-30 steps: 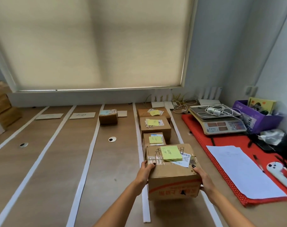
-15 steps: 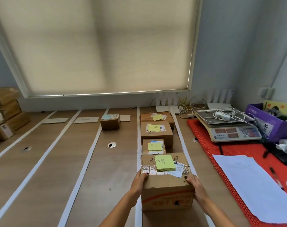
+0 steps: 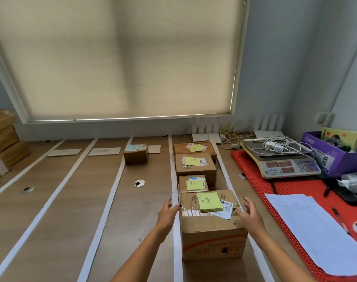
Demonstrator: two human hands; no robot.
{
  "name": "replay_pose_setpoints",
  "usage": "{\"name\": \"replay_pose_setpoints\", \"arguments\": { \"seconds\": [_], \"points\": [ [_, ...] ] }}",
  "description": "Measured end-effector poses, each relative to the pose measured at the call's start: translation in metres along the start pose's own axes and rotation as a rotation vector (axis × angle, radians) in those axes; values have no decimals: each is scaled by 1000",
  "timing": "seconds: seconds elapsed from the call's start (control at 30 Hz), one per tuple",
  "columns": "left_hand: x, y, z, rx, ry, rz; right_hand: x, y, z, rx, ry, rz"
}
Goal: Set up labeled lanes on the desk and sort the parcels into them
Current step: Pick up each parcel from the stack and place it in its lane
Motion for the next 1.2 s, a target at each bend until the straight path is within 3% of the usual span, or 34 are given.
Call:
{"name": "replay_pose_setpoints", "arguments": {
  "seconds": [0.2,0.43,0.67,1.2],
  "points": [
    [1,60,74,-44,-152,46,-3,-11,-82,-111,110,20],
    [-16,164,136,-34,-267,29,-36,-83,-188,-114,185,-38],
    [-39,289,149,7,-289,76,-88,-188,-273,-69,239,-75],
    [-17,497,148,80,-223,295,-99,-399,-398,66,373,-409]
  ]
}}
Point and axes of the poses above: each hand's wrist, its own x-axis towards the middle knuckle, its own y-axis out of the back of the hand, z = x × y, the point moved 1 cm from there along x, towards the middle knuckle, and after that the axes turned 13 degrees about -x, right-handed, at the moved point
